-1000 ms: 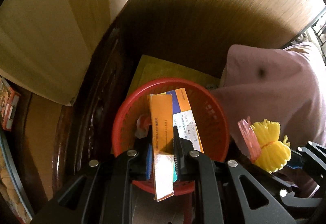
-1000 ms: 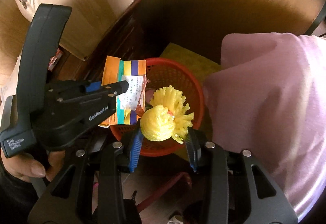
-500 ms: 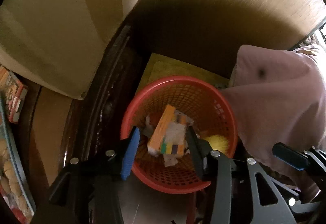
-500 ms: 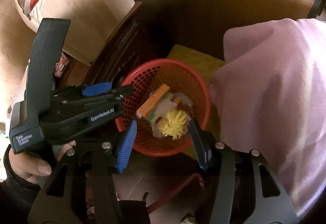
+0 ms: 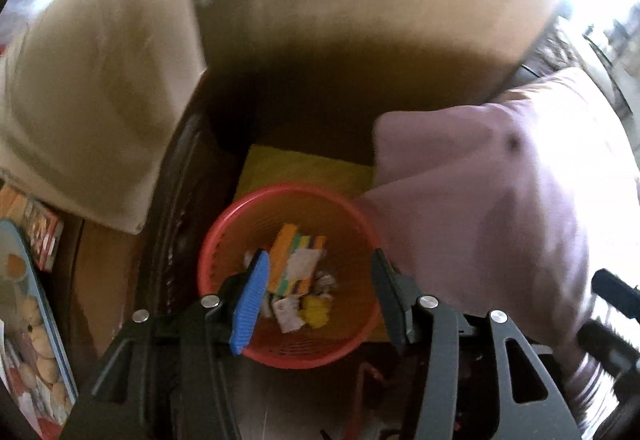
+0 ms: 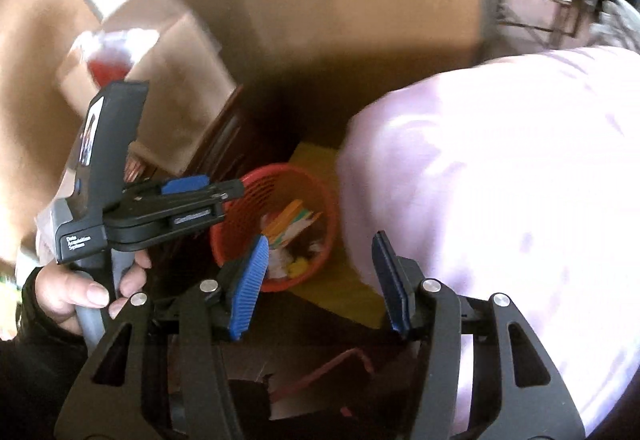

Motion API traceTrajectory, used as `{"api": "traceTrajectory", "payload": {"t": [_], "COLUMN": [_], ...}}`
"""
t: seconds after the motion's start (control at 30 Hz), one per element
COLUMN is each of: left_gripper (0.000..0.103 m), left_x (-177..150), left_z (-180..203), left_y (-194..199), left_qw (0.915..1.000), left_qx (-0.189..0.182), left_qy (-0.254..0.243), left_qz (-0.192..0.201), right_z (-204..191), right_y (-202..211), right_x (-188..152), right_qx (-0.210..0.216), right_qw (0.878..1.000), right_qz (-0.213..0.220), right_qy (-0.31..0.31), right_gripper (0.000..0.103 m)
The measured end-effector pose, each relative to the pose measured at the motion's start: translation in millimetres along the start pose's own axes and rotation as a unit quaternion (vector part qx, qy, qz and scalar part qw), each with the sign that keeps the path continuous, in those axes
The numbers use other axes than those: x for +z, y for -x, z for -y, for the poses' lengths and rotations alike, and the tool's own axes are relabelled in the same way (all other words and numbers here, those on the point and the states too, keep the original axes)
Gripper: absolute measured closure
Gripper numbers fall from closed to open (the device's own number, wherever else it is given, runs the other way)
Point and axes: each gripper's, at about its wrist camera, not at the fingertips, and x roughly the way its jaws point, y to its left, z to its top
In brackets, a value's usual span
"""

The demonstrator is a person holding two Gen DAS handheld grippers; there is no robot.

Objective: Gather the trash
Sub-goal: 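Move both open tools back over the bed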

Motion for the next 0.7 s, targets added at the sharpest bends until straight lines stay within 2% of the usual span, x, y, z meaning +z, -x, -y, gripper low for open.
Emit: {"api": "traceTrajectory", "payload": {"t": [0.17, 0.3, 0.47, 0.7], "left_gripper": [0.051, 0.051, 0.046, 0.046], "left_x": [0.0, 0.5, -0.9, -9.6], "left_z": [41.2, 74.4, 133.4, 221.2], "left_y": [24.2, 45.1, 70.2, 85.6], "left_qw": [0.9989, 0.9954, 0.9865, 0.9718], "left_qx": [-0.023, -0.056, -0.088, -0.127], "left_qy": [-0.037, -0.068, -0.118, -0.178], "left_qz": [0.018, 0.037, 0.072, 0.088], "right_z": [46.5, 90.7, 144.7, 218.1], "right_y": [49.1, 88.0, 140.9, 194.3], "right_x": [-14.8, -33.0, -62.9, -113.8], "right_qx": [-0.04, -0.062, -0.105, -0.164], "right_qw": [0.997, 0.989, 0.972, 0.944], "right_qz": [0.047, 0.084, 0.128, 0.154], "right_qy": [-0.05, -0.107, -0.168, -0.242], "right_gripper": [0.049, 0.049, 0.049, 0.049]}}
